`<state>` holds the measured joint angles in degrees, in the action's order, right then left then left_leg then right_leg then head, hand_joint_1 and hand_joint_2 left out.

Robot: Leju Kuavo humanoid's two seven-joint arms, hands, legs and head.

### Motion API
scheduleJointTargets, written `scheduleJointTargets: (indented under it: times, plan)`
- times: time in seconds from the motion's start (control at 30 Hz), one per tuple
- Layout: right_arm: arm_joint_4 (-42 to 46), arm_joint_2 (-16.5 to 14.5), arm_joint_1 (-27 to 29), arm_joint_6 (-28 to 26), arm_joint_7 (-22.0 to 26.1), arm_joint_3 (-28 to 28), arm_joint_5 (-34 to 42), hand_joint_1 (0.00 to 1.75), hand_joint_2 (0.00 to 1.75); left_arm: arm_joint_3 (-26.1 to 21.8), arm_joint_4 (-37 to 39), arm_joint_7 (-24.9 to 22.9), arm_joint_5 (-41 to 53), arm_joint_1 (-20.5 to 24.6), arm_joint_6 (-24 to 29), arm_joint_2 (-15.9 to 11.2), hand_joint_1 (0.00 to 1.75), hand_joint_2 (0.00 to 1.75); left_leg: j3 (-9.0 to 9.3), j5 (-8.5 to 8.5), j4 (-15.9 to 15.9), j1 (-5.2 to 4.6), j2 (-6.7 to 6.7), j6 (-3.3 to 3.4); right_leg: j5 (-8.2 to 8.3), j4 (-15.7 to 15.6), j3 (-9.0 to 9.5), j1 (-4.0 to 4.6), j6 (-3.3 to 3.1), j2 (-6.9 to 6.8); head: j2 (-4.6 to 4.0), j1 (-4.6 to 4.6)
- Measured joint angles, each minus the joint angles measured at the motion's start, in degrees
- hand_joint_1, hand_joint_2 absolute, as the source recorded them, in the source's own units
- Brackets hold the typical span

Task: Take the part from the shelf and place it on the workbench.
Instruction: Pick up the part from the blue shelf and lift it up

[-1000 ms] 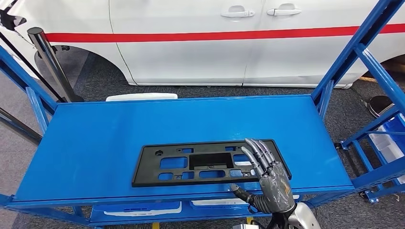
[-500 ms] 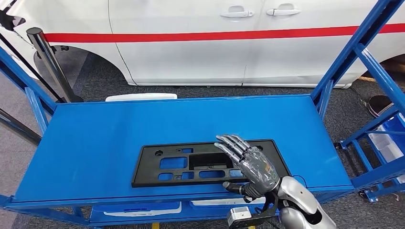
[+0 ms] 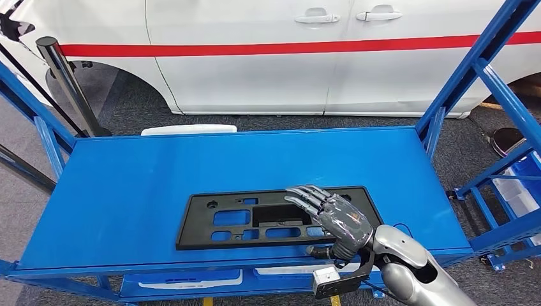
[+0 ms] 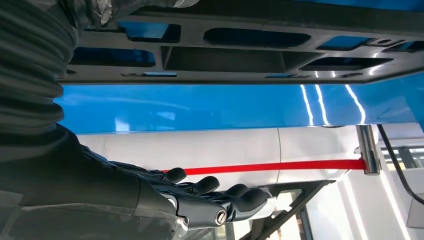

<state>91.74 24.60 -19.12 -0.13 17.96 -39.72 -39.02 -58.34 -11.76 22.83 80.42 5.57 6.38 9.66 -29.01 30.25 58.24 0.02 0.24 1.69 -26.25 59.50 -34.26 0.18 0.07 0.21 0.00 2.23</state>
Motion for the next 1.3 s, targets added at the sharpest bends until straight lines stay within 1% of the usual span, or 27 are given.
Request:
scheduleJointTargets:
  times: [0.17,0.37,0.47,0.67,0.9,1.3]
  plan:
    - [-0.4,0.6,-0.8,0.5,-0.7,-0.9,0.1,0.0,1.75,0.0,0.0,0.2,-0.3,0.0,0.3,0.0,0.0,0.0,0.0,0.0,0.0,0.0,0.0,0.0,0.0,0.0,0.0,0.0,0.0,0.0,0.0,0.0]
    - [-1.4,2.0,-3.2,4.5,-2.2,-2.6,1.1,0.0,1.75,-0.5,0.0,0.4,-1.4,0.0,0.2,0.0,0.0,0.0,0.0,0.0,0.0,-0.01,0.0,0.0,0.0,0.0,0.0,0.0,0.0,0.0,0.0,0.0]
    - [-2.2,2.7,-4.5,5.2,-3.1,-3.4,1.1,0.0,1.75,-0.6,0.0,0.4,-1.6,0.0,0.2,0.0,0.0,0.0,-0.01,0.0,0.0,-0.01,0.0,0.0,0.0,0.0,0.0,0.0,0.0,0.0,0.0,0.0]
    - [-3.9,2.9,-6.2,3.0,-6.6,-4.7,-3.1,0.0,1.75,-0.6,0.0,0.2,-1.9,-0.1,0.3,0.0,0.0,0.0,-0.01,0.0,0.0,0.0,0.0,0.0,0.0,0.0,0.0,0.0,0.0,-0.01,0.0,0.0]
    - [-6.3,2.9,-6.4,-0.1,-9.9,-5.6,-8.4,0.0,1.75,-0.7,0.0,0.2,-2.1,-0.1,1.0,0.0,0.0,0.0,-0.01,0.0,0.0,0.0,-0.02,0.0,0.0,0.0,0.0,0.0,0.0,-0.01,0.0,0.0]
    - [-8.6,2.8,-6.4,-1.1,-10.8,-6.4,-10.5,0.0,1.75,-0.7,0.0,0.0,-2.0,-0.1,1.2,0.0,0.0,0.0,-0.02,0.0,0.0,0.0,-0.02,0.0,0.0,0.0,0.0,0.0,0.0,-0.01,0.0,0.0]
